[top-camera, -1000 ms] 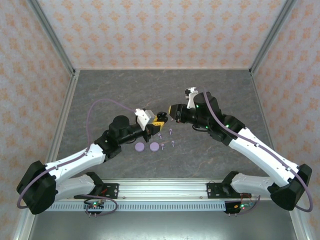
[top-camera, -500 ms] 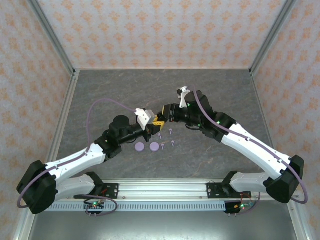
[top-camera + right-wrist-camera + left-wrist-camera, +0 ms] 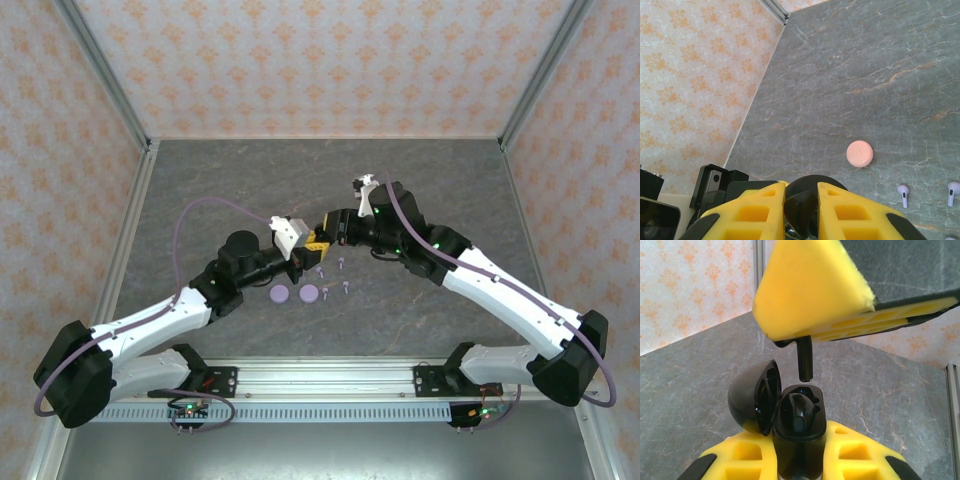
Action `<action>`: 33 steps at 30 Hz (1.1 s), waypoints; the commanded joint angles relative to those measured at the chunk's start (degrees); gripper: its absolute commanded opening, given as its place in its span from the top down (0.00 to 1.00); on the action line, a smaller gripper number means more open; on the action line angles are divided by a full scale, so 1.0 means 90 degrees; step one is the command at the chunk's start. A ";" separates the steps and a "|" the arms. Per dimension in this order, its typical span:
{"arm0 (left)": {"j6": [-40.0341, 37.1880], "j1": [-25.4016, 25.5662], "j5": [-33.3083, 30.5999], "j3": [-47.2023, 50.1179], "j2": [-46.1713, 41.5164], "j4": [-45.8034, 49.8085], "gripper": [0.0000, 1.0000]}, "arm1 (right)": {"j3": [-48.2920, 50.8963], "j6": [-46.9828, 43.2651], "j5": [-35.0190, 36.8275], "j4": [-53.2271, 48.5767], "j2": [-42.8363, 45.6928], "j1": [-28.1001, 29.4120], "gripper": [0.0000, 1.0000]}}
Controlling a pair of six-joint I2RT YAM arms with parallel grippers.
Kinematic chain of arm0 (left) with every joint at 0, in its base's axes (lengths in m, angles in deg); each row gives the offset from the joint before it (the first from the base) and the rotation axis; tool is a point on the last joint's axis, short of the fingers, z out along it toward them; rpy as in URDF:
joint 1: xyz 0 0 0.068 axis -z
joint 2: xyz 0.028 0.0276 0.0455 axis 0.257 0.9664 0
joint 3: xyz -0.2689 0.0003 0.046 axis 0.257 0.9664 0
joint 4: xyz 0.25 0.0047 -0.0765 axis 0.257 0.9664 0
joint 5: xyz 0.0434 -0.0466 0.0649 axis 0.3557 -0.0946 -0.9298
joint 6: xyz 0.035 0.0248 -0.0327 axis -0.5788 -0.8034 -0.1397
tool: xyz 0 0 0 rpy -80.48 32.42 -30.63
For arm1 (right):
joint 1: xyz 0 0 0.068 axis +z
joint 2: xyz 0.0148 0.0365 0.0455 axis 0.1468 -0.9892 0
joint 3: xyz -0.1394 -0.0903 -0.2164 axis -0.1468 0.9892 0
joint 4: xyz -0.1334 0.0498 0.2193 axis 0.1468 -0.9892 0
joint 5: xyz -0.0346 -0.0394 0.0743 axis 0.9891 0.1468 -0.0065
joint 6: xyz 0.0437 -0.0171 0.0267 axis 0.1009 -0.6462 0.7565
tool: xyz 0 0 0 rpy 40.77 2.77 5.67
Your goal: Insert wireless bluetooth earbuds into charging case
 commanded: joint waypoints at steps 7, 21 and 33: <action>0.0107 0.0050 -0.0072 -0.0289 -0.0013 -0.0326 1.00 | 0.0105 -0.0053 -0.0030 0.0126 0.0012 0.0057 0.81; 0.0194 0.0058 -0.0083 -0.0292 -0.0028 -0.0414 1.00 | 0.0310 0.0161 -0.0171 0.0385 0.0065 0.0065 0.81; 0.0185 0.0056 -0.0078 -0.0251 -0.0054 -0.0415 1.00 | 0.0137 0.0031 0.0032 0.0111 0.0076 0.0065 0.75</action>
